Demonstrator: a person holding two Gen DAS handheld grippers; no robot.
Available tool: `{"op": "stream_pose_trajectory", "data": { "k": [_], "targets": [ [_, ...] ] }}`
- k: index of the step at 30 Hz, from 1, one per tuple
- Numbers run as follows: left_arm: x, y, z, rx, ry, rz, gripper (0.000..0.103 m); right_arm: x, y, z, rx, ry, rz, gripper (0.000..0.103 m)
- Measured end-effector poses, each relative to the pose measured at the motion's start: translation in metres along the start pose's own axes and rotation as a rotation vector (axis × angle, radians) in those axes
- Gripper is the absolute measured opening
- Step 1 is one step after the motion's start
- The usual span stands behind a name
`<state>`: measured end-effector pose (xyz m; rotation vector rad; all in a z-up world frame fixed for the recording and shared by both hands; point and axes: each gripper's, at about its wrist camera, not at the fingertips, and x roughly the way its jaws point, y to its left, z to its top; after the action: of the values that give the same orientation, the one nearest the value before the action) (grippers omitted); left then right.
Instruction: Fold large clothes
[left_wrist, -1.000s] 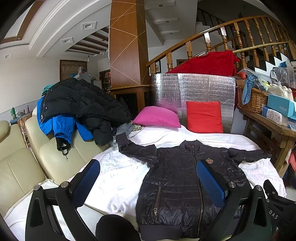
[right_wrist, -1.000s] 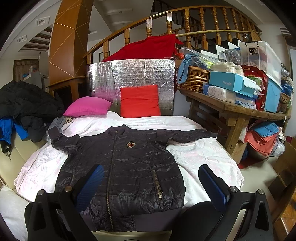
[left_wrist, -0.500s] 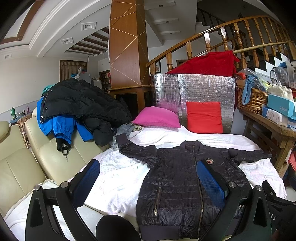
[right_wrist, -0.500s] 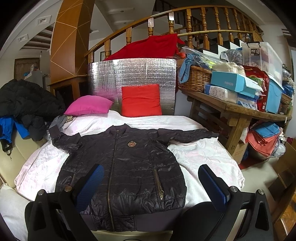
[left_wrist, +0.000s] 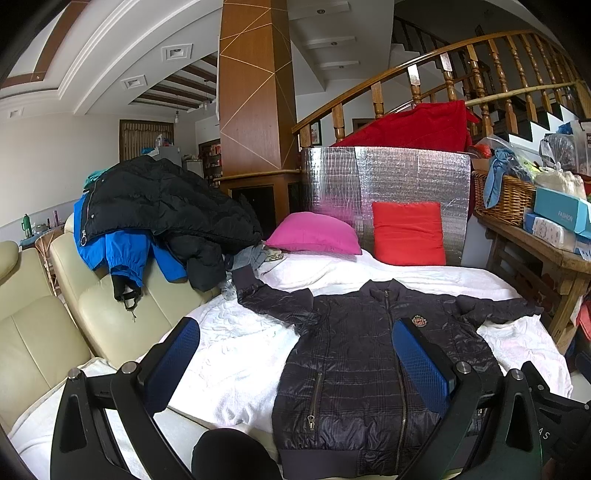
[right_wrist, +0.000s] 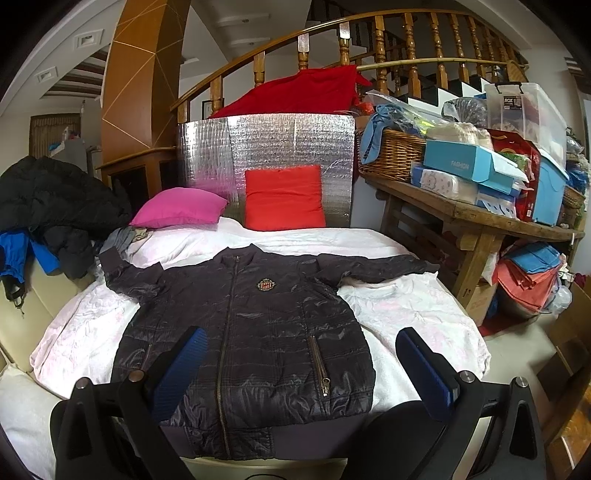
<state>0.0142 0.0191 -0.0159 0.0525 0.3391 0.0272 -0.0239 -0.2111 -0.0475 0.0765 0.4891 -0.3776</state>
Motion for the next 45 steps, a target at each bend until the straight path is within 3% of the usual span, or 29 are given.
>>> {"op": "stream_pose_trajectory", "data": {
  "k": [8,12,15,21,24,28,33,35,38,39,43,45],
  "targets": [
    [0.009,-0.001,-0.002,0.008,0.016,0.003,0.103,0.005,0.001,-0.001,0.000,0.008,0.002,0.103],
    [0.037,-0.006,-0.004,0.024,0.043,-0.003,0.103,0.019,-0.002,0.004,-0.001,0.005,-0.007,0.103],
    [0.089,-0.016,-0.008,0.054,0.112,-0.001,0.103,0.050,-0.015,0.015,0.030,0.014,-0.012,0.103],
    [0.246,-0.046,-0.049,0.099,0.421,-0.004,0.103,0.144,-0.076,0.028,0.161,0.074,0.026,0.103],
    [0.306,-0.058,-0.072,0.095,0.511,0.006,0.103,0.198,-0.121,0.024,0.289,0.128,0.081,0.103],
    [0.374,-0.076,-0.095,0.062,0.593,0.003,0.103,0.261,-0.197,0.014,0.583,0.138,0.138,0.103],
    [0.424,-0.107,-0.106,0.061,0.632,-0.013,0.103,0.340,-0.277,0.001,0.965,0.127,0.225,0.103],
    [0.440,-0.118,-0.114,0.088,0.636,-0.022,0.103,0.373,-0.298,0.003,1.022,0.114,0.249,0.101],
    [0.459,-0.131,-0.133,0.158,0.696,-0.014,0.103,0.420,-0.324,0.006,1.096,0.109,0.204,0.086],
    [0.459,-0.131,-0.133,0.156,0.681,-0.018,0.103,0.433,-0.328,0.005,1.108,0.110,0.199,0.080],
    [0.458,-0.131,-0.134,0.162,0.659,-0.044,0.103,0.490,-0.357,0.005,1.143,0.173,0.135,0.079],
    [0.460,-0.128,-0.136,0.129,0.661,-0.058,0.103,0.505,-0.369,0.003,1.166,0.152,0.128,0.069]
  ]
}}
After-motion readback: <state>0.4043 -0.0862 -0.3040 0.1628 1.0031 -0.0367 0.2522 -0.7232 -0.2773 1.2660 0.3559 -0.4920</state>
